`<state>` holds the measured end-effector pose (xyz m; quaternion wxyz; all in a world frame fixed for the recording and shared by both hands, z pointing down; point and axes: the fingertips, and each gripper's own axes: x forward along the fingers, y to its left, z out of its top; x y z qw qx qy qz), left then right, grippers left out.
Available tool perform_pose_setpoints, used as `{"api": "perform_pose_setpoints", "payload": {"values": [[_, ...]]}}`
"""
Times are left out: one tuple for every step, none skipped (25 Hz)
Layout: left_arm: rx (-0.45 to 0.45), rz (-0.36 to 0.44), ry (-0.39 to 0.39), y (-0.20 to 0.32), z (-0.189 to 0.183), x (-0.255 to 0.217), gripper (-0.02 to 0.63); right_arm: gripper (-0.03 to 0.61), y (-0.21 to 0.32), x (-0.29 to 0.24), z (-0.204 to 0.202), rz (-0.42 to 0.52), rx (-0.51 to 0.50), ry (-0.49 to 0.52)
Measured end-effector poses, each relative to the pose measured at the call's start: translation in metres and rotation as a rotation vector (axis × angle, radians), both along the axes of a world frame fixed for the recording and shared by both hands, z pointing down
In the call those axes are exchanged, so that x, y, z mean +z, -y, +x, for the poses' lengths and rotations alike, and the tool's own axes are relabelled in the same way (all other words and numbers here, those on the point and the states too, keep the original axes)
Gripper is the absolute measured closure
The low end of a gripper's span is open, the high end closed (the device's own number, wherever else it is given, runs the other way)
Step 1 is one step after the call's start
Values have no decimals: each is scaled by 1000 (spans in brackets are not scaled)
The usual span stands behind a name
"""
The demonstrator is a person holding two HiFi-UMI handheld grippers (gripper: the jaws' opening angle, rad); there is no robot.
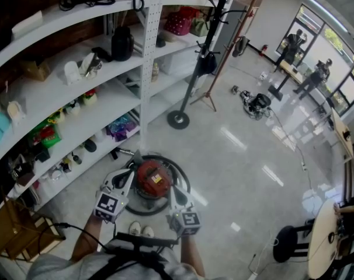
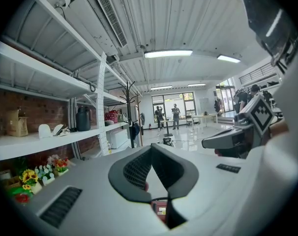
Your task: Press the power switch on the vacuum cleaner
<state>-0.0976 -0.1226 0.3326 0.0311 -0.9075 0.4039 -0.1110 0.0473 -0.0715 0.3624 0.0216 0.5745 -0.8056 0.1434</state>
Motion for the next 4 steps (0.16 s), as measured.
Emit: {"api": "perform_pose_setpoints", "payload": {"values": [[1, -2, 1, -1, 1, 0, 607, 567, 0, 0, 1, 1, 0, 0], [3, -3, 2, -1, 3, -1, 607, 566, 0, -1, 1, 2, 1, 0], [4, -3, 2, -2, 4, -1, 607, 568, 0, -1, 2, 3, 1, -1], [6, -2, 3, -2, 5, -2, 607, 566, 0, -2, 3, 5, 2, -1]]}}
